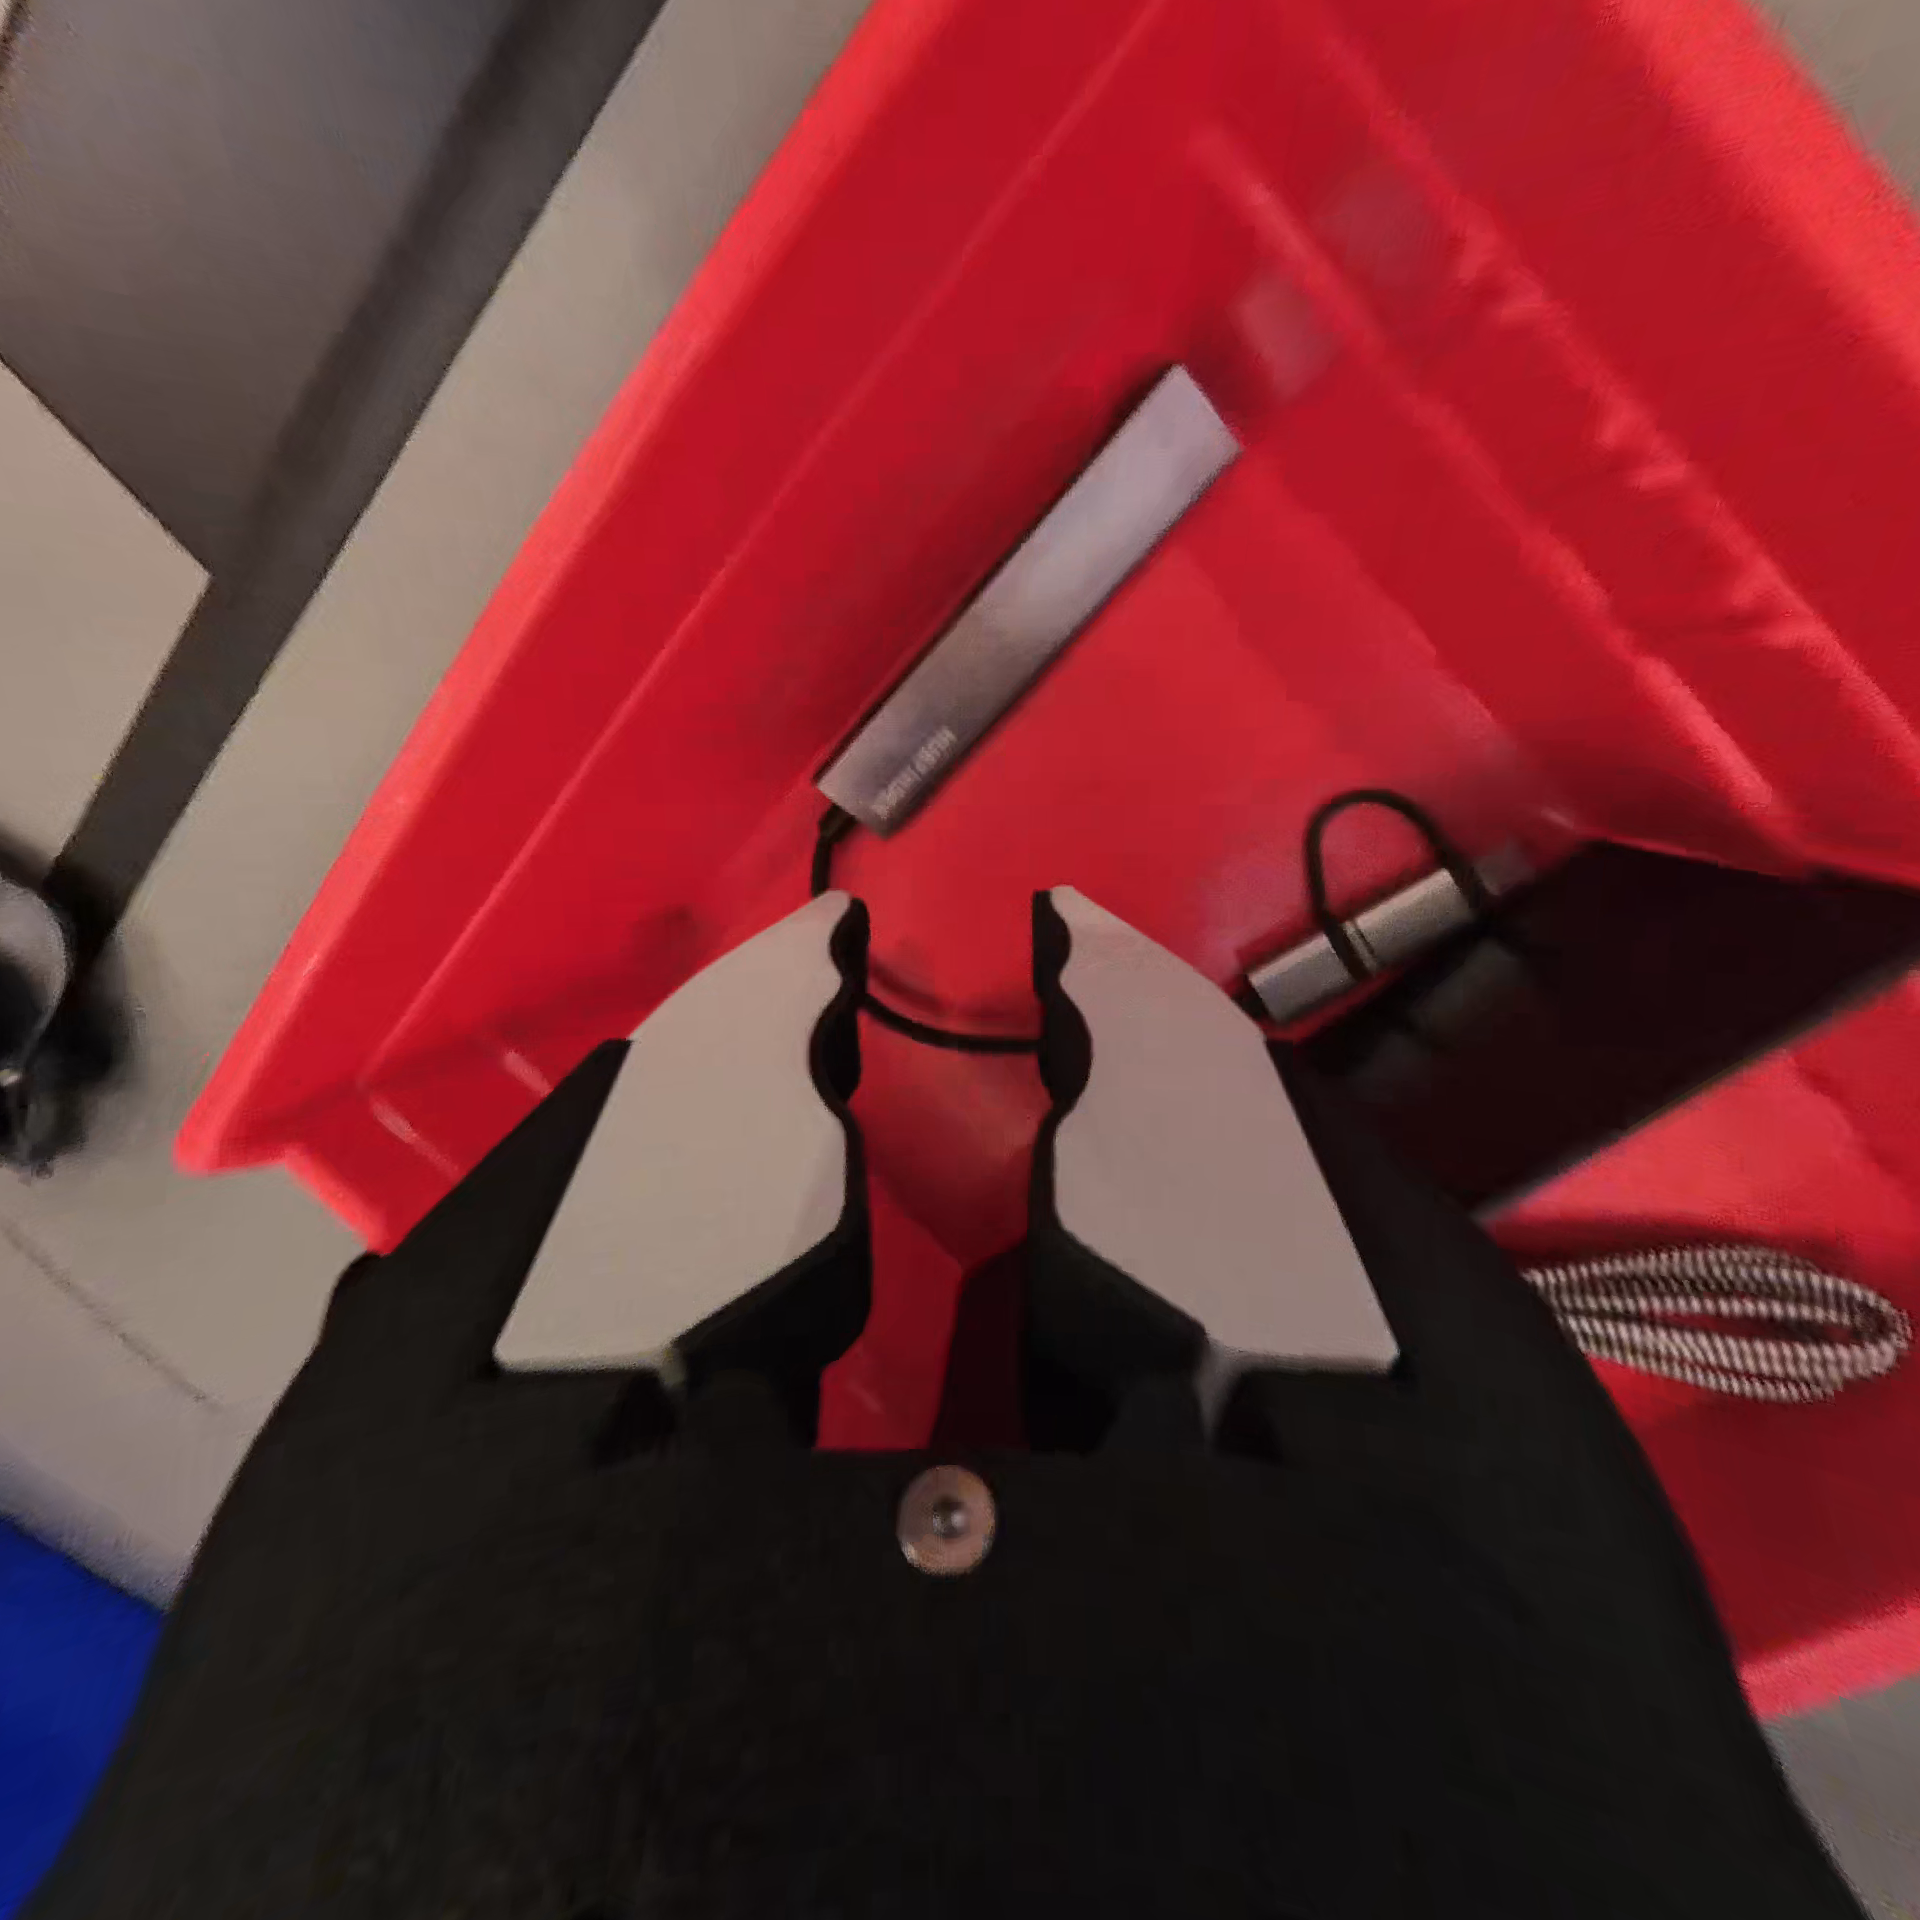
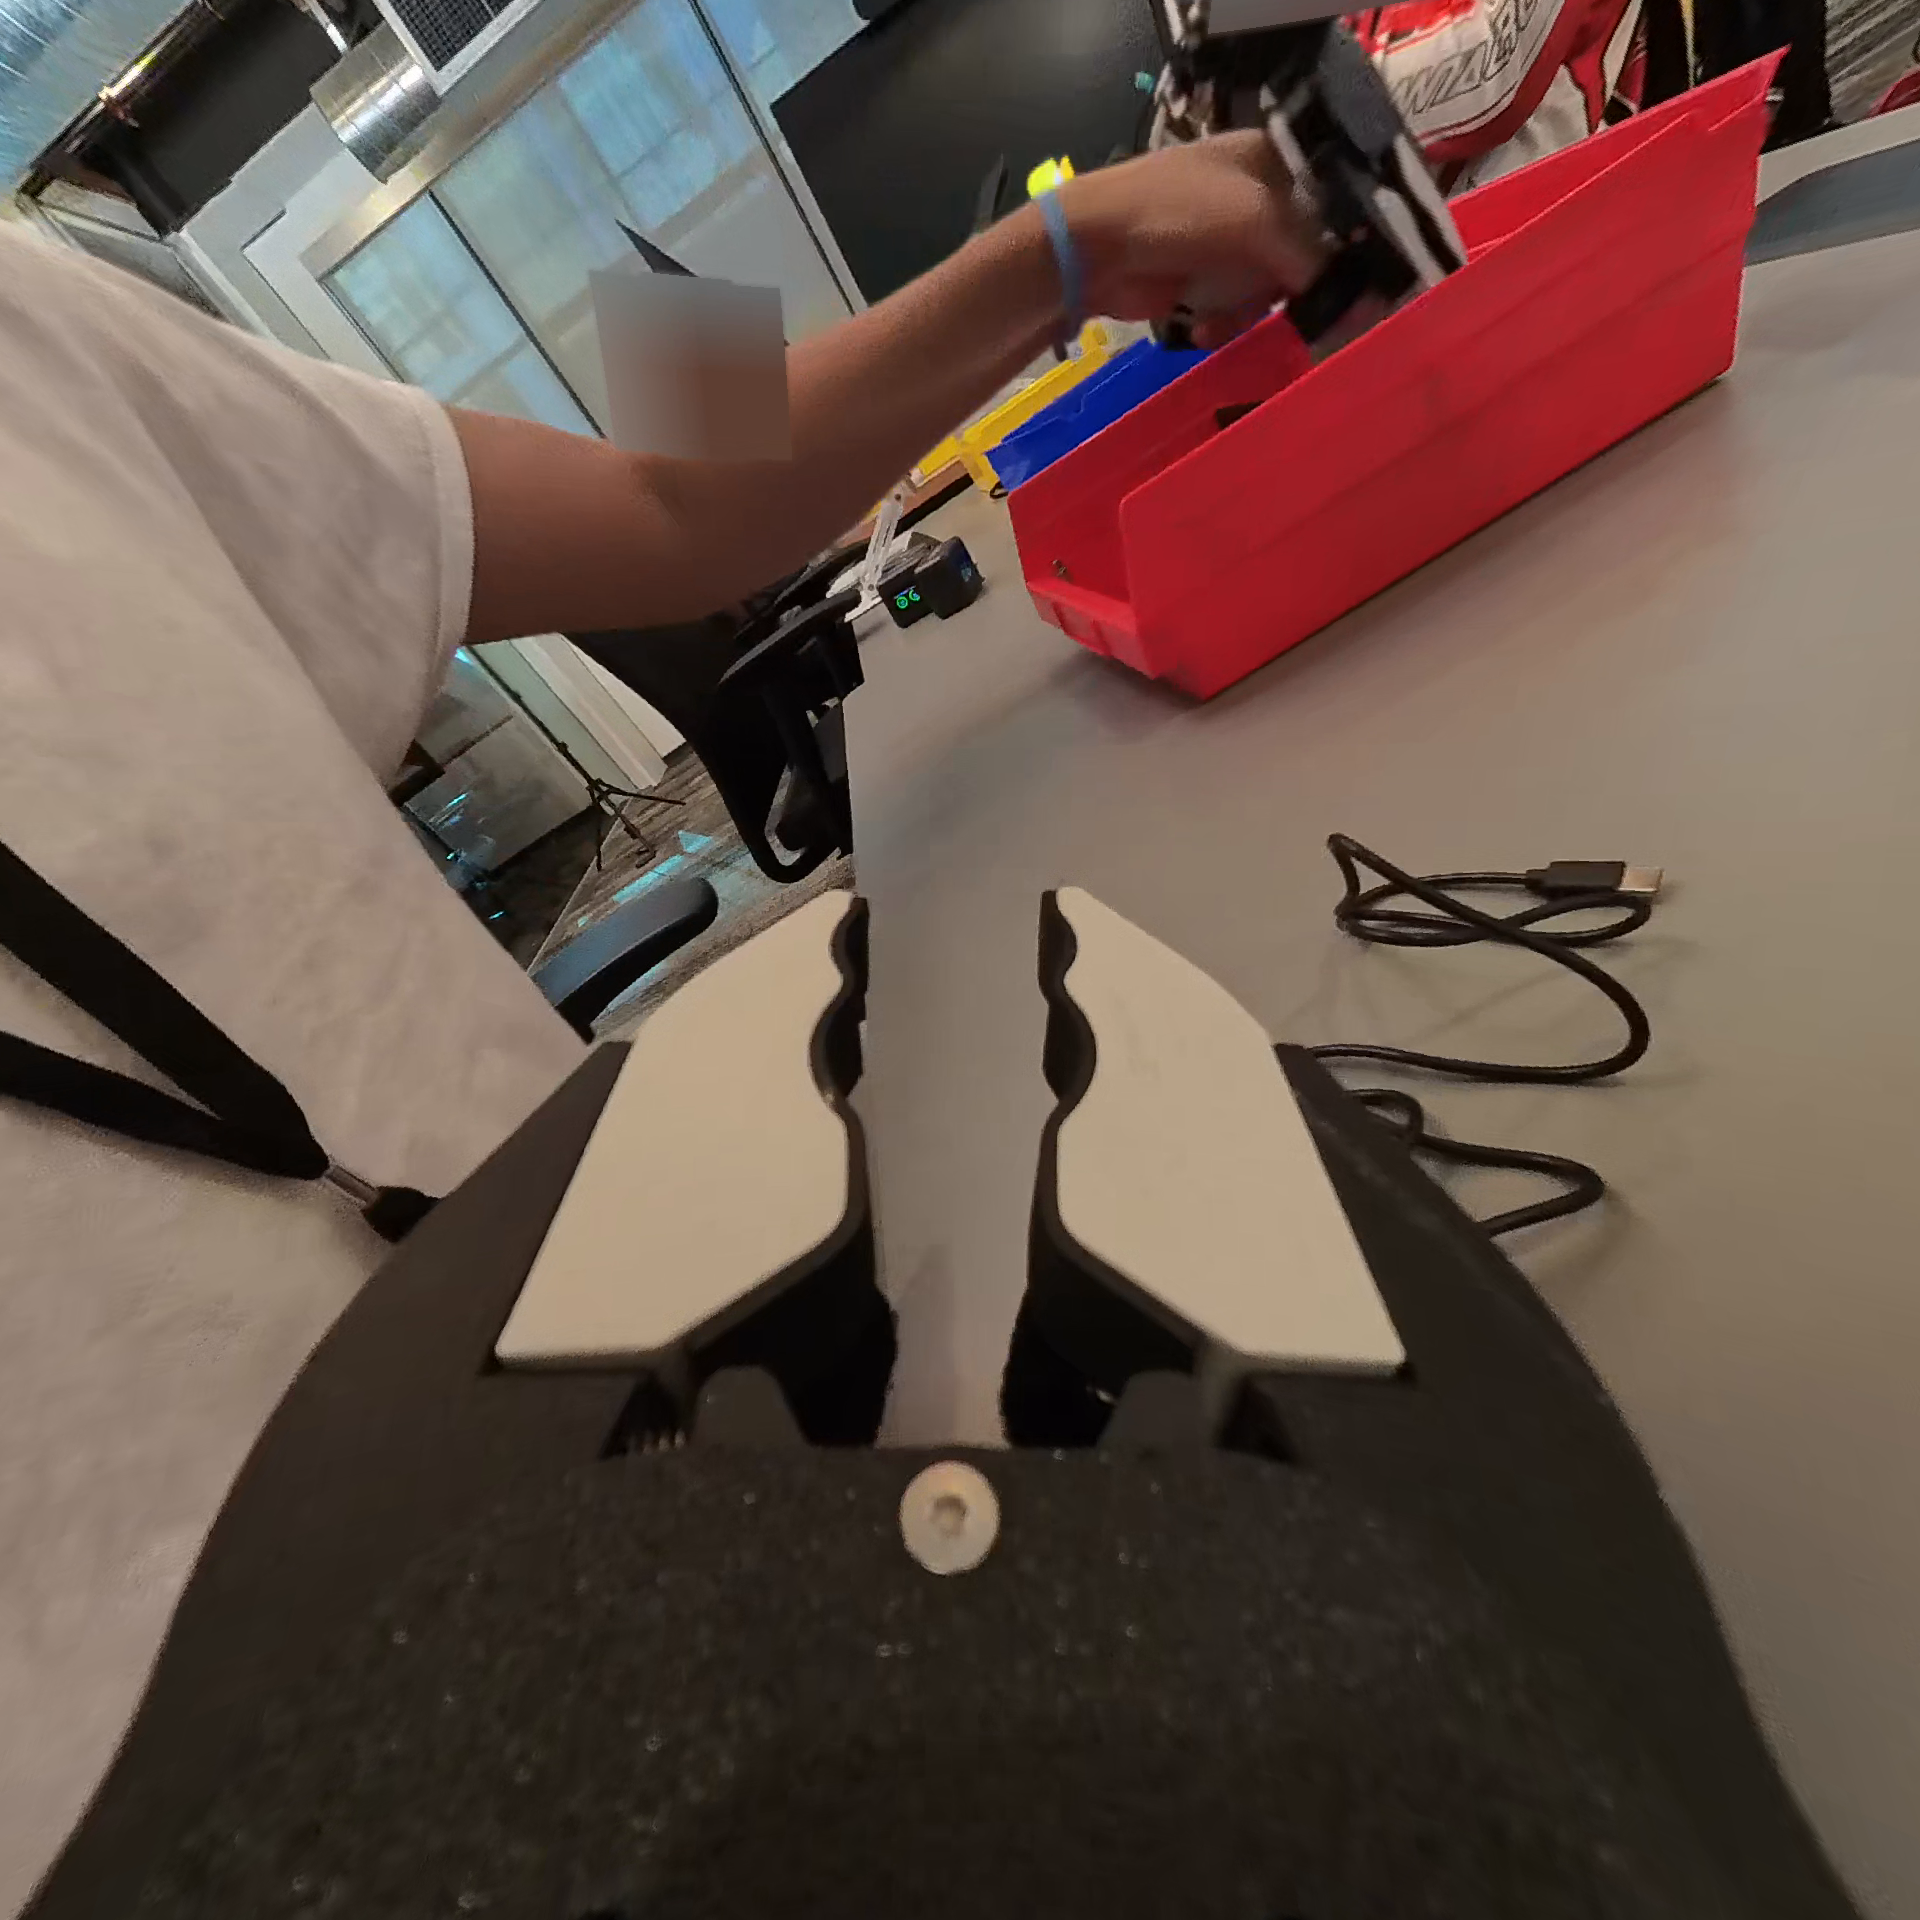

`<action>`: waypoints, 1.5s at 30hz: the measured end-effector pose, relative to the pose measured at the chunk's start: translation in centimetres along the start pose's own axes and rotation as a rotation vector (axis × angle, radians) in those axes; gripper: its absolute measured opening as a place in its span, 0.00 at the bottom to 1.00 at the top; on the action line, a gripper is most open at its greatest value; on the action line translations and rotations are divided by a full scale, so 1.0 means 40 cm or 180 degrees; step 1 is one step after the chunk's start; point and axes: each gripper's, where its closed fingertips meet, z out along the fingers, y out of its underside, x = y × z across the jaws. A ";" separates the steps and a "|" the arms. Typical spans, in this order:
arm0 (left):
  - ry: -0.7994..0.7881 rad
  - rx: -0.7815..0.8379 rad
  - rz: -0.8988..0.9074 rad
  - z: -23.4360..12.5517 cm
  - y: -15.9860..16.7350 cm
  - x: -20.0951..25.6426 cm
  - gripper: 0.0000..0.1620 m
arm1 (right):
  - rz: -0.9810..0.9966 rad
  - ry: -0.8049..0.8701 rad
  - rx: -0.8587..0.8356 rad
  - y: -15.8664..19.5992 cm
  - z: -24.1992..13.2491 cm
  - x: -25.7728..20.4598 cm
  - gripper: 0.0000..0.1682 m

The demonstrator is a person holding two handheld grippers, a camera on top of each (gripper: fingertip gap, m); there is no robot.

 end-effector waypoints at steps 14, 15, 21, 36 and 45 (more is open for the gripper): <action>0.0100 -0.0757 0.0056 0.112 0.060 -0.047 0.03 | 0.0099 -0.0101 0.0016 0.004 -0.025 -0.015 0.18; 0.0114 -0.0766 0.0038 0.111 0.061 -0.047 0.03 | 0.0099 -0.0103 0.0009 0.005 -0.025 -0.015 0.18; -0.0118 -0.0738 0.0168 0.087 0.073 -0.044 0.02 | 0.0123 -0.0132 0.0004 0.006 -0.018 -0.021 0.18; -0.1189 0.1470 0.0401 -0.408 -0.019 0.100 0.02 | -0.0120 0.0086 0.0063 -0.019 0.017 -0.011 0.18; -0.1262 0.2265 0.0988 -0.667 -0.019 0.451 0.02 | -0.1169 0.0333 0.0308 -0.307 0.141 -0.010 0.25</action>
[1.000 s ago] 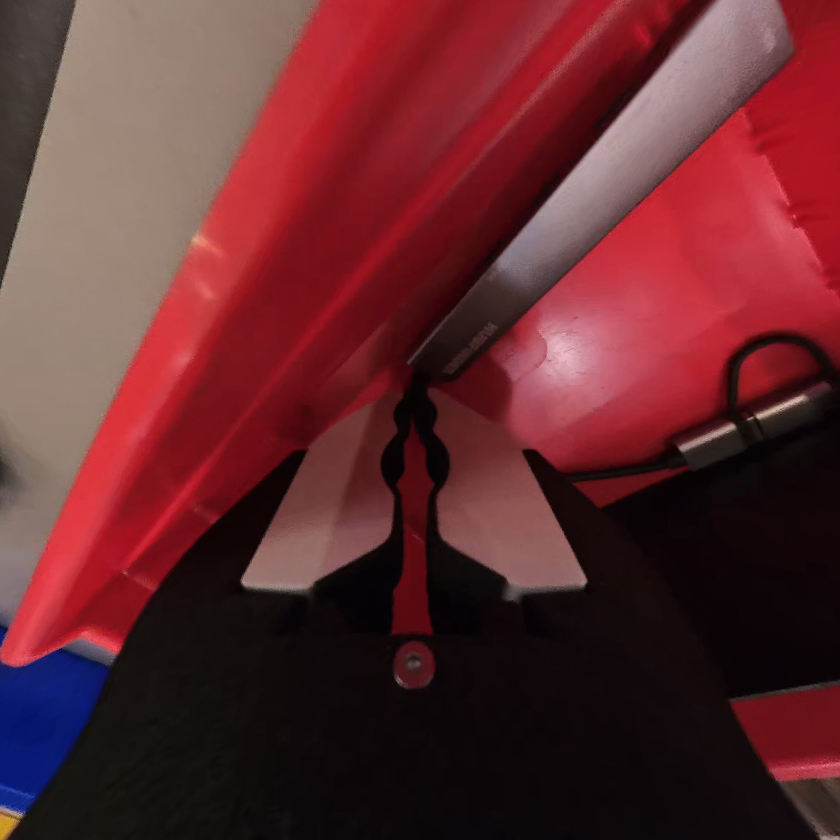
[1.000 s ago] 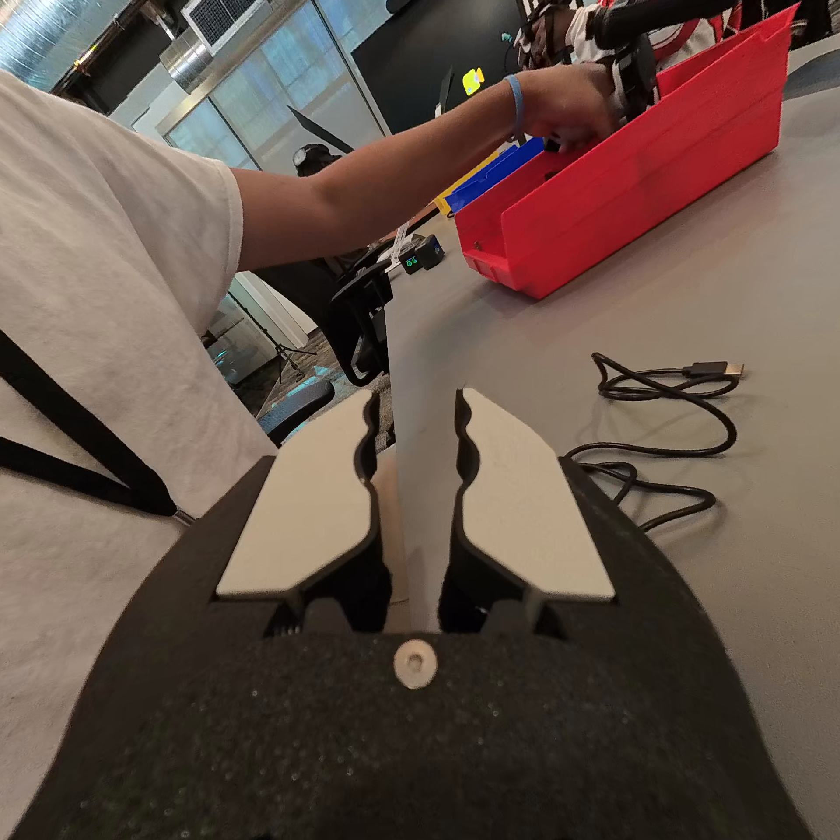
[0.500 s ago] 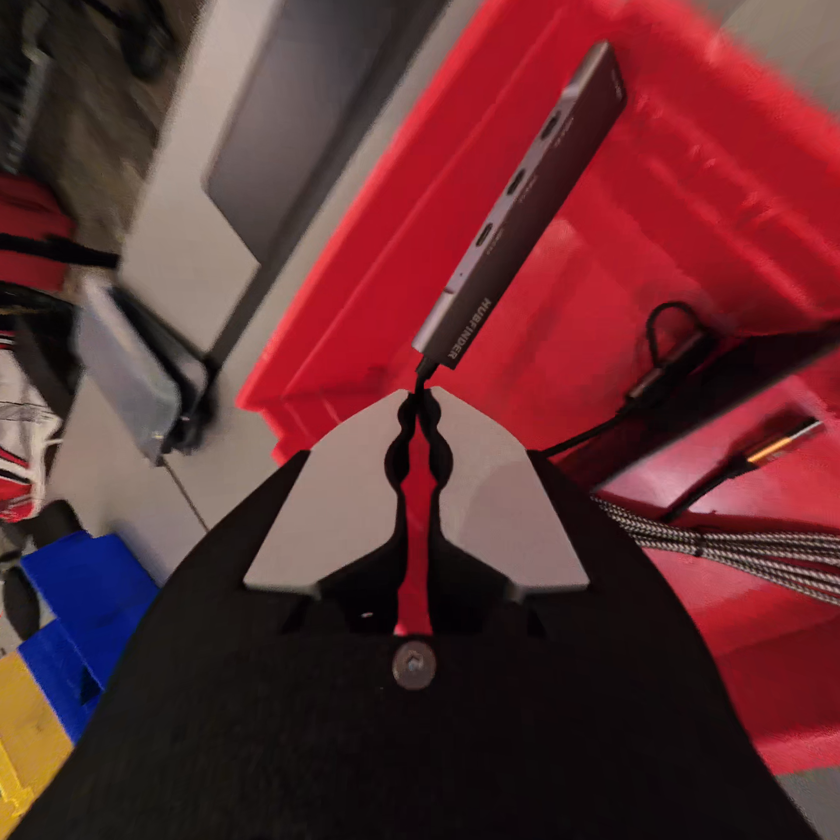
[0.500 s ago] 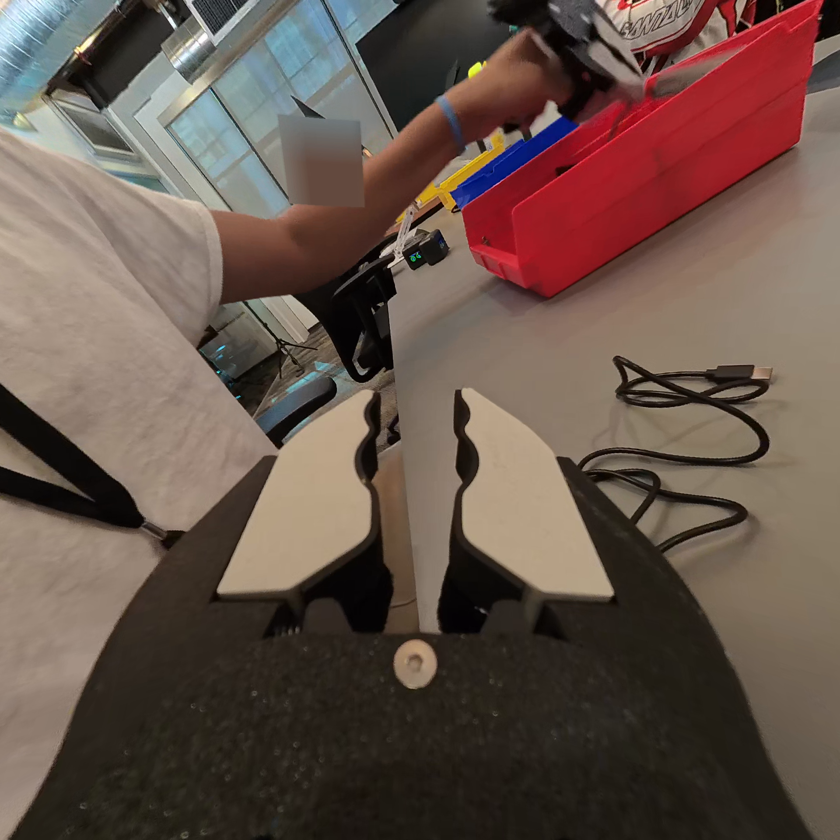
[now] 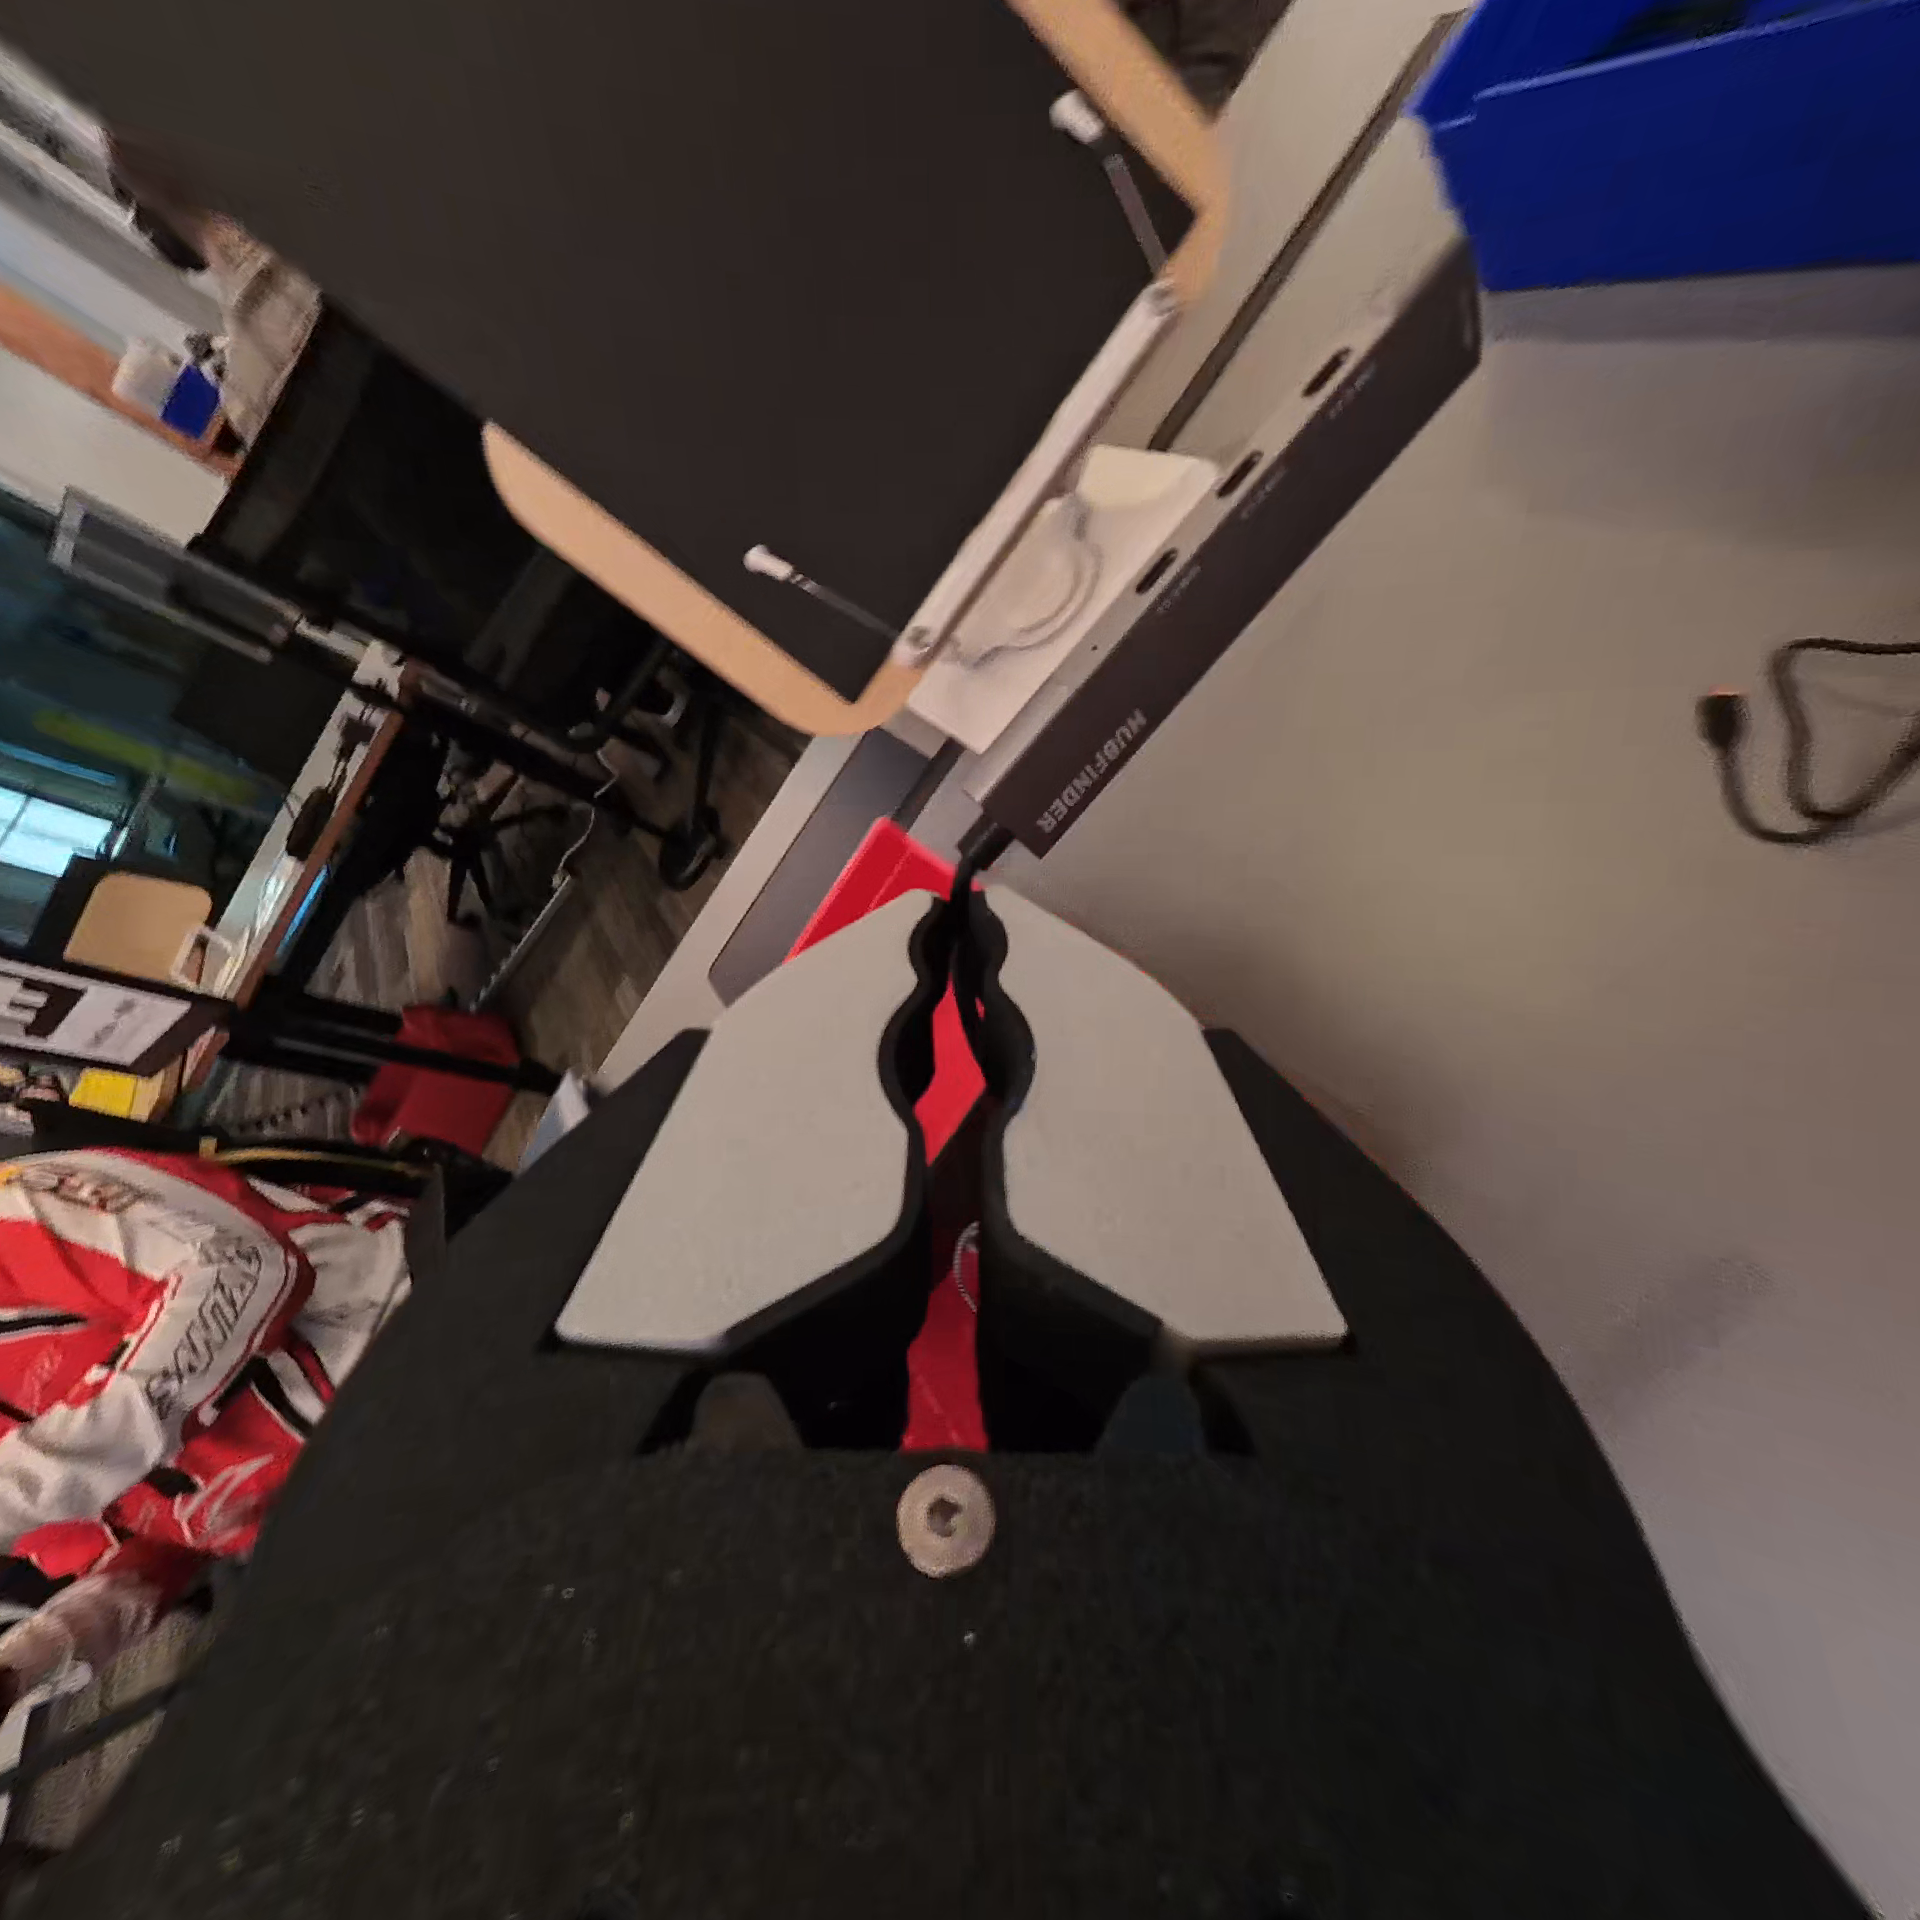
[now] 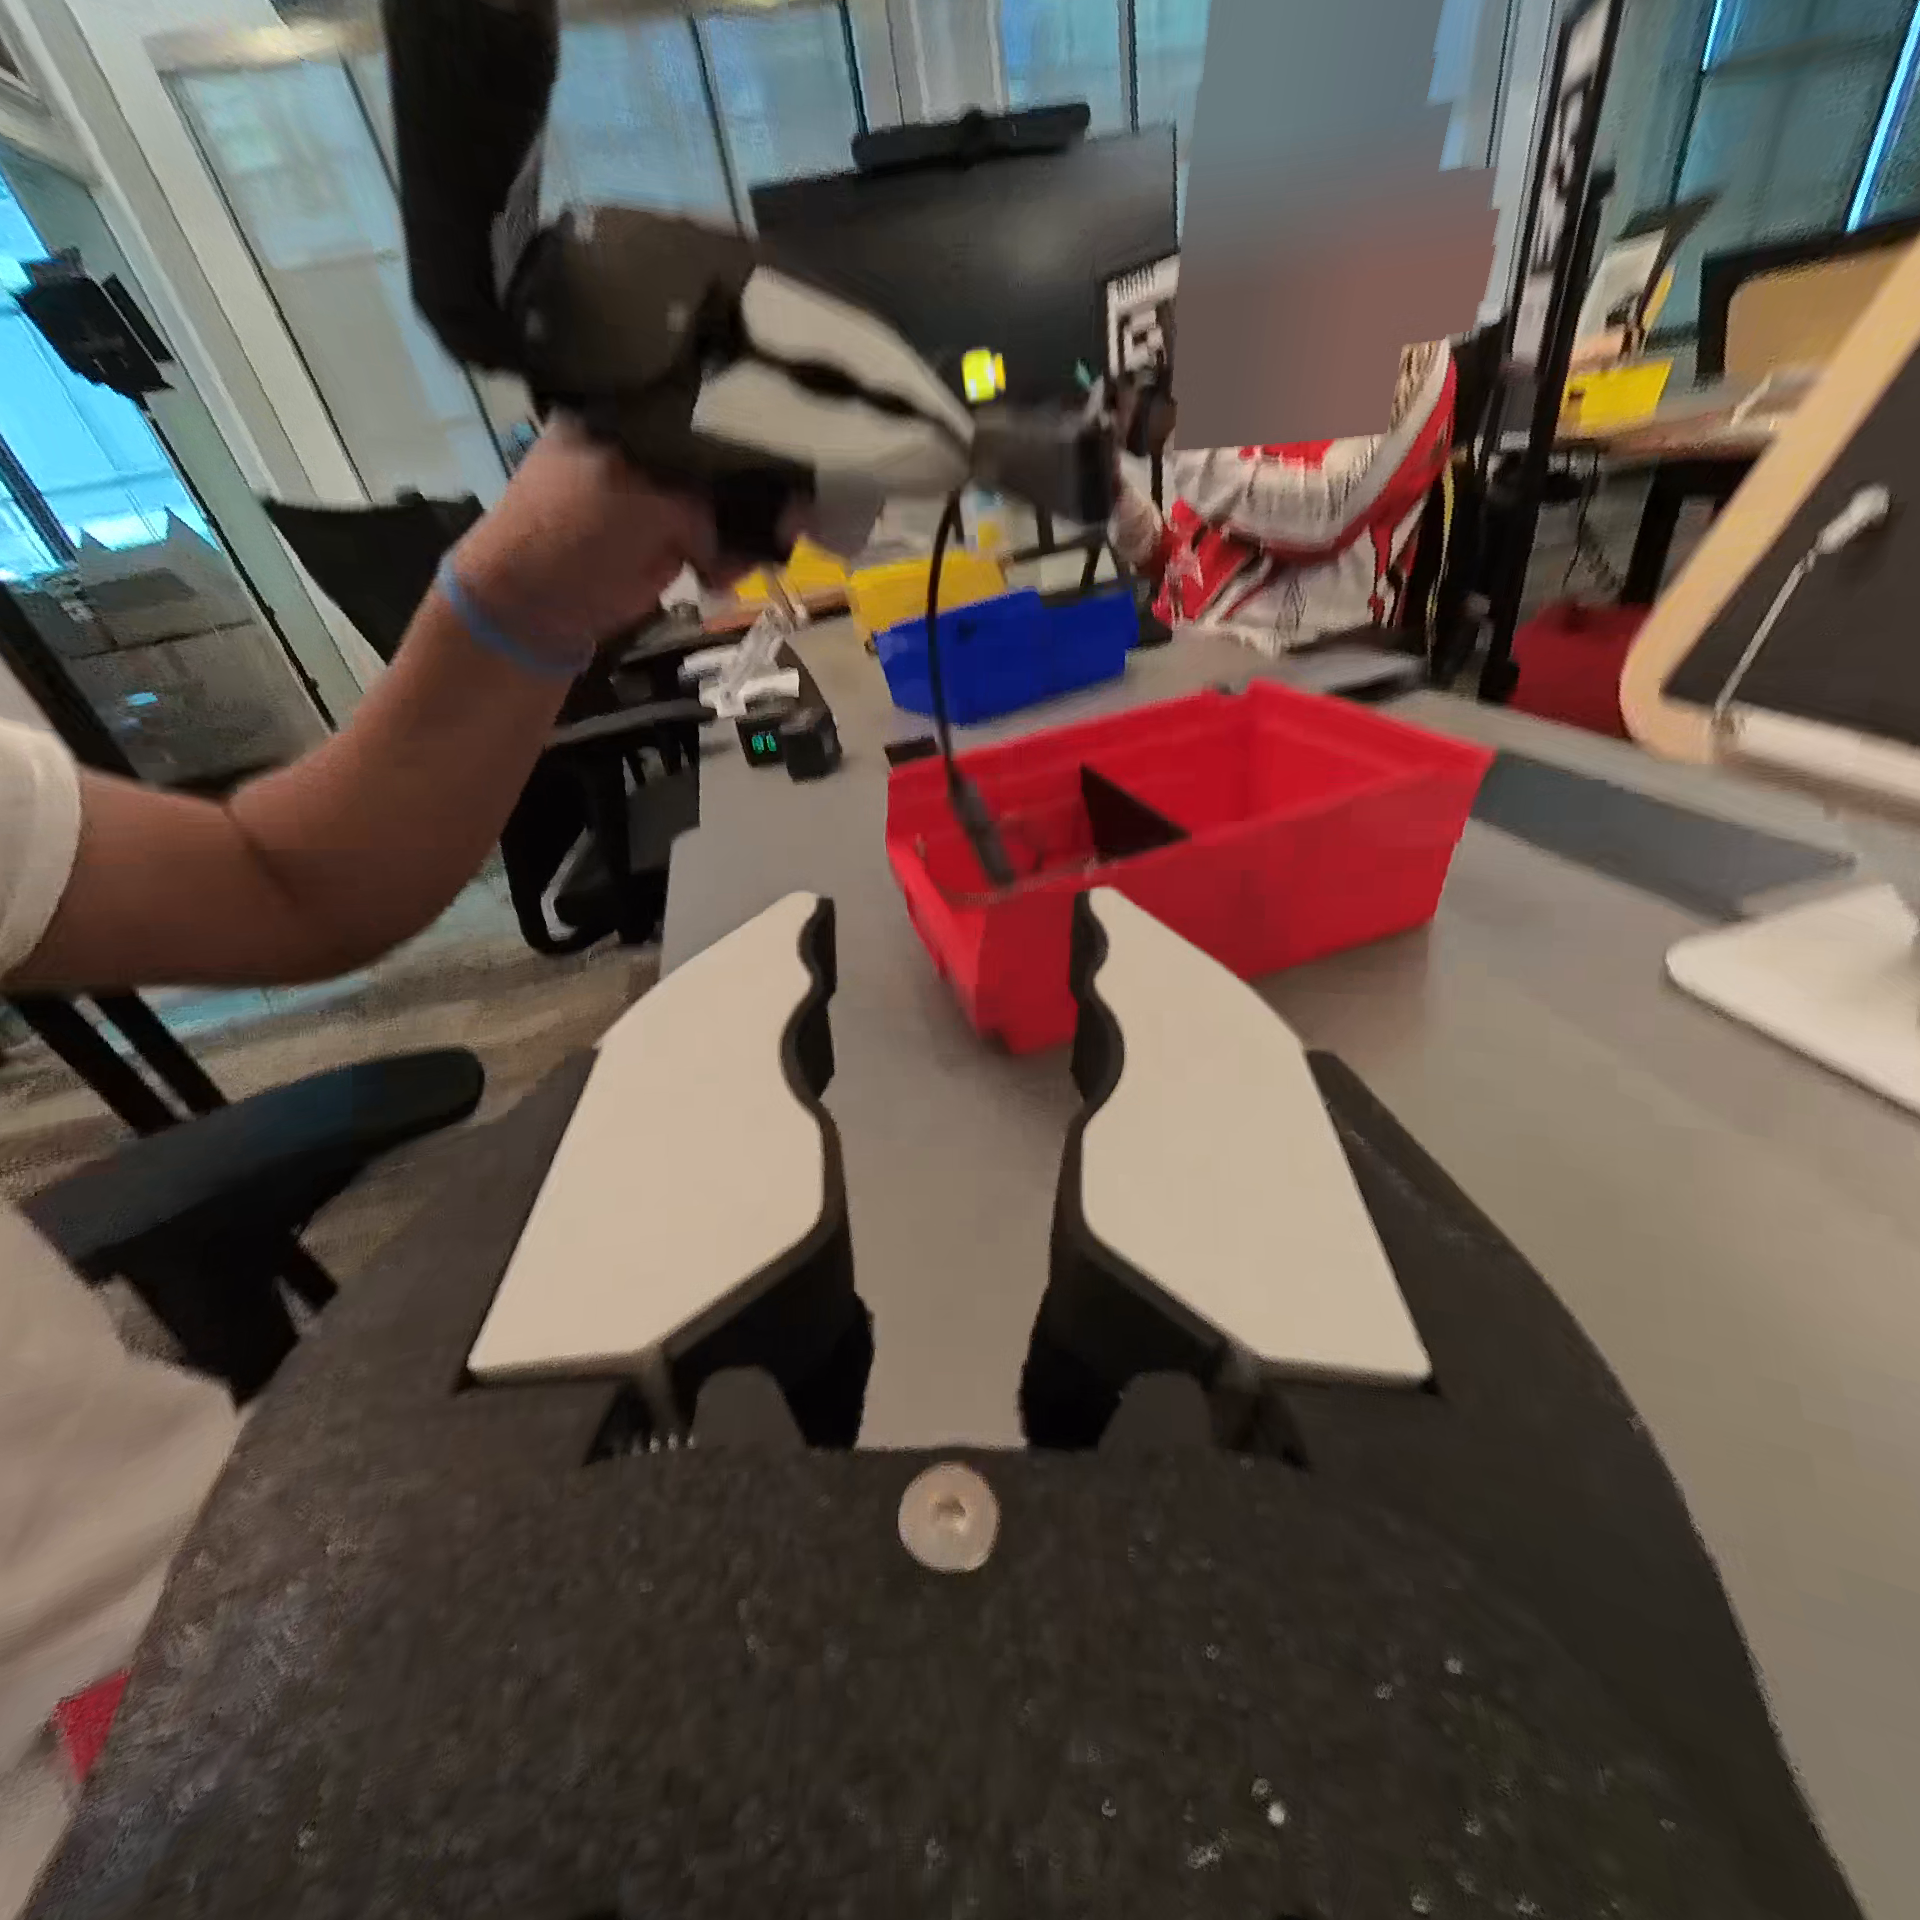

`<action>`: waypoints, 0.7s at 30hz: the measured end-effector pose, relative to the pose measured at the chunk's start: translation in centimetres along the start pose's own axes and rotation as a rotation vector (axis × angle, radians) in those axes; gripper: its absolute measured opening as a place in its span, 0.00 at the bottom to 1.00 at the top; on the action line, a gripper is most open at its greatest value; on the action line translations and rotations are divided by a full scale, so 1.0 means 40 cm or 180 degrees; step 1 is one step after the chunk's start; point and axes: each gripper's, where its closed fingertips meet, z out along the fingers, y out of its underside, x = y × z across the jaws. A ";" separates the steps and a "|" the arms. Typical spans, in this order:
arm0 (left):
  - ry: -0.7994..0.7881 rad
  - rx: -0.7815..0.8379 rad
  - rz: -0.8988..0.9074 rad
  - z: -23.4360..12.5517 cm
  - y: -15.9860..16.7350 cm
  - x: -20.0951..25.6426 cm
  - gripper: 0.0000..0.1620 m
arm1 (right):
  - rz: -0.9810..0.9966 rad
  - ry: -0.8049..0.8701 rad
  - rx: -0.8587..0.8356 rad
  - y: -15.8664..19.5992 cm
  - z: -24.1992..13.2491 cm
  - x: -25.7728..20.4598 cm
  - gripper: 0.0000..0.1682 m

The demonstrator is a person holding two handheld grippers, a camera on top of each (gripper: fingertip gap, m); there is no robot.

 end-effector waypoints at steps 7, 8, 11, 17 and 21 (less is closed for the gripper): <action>0.0372 0.0455 -0.0265 -0.050 -0.083 0.218 0.02 | 0.0195 -0.0128 0.0425 -0.054 0.041 -0.066 0.29; 0.0430 0.0546 -0.0415 -0.048 -0.092 0.244 0.02 | 0.0227 -0.0108 0.0421 -0.041 0.040 -0.071 0.28; 0.0786 0.0788 -0.1078 -0.026 -0.110 0.340 0.02 | 0.0344 -0.0225 0.0757 -0.039 0.016 -0.098 0.20; 0.0954 0.0831 -0.1538 0.026 -0.085 0.468 0.02 | 0.0392 -0.0212 0.1090 -0.029 -0.032 -0.088 0.06; 0.1410 0.0801 -0.1793 0.051 -0.073 0.580 0.02 | 0.0053 -0.0072 0.0746 0.006 -0.041 -0.083 0.05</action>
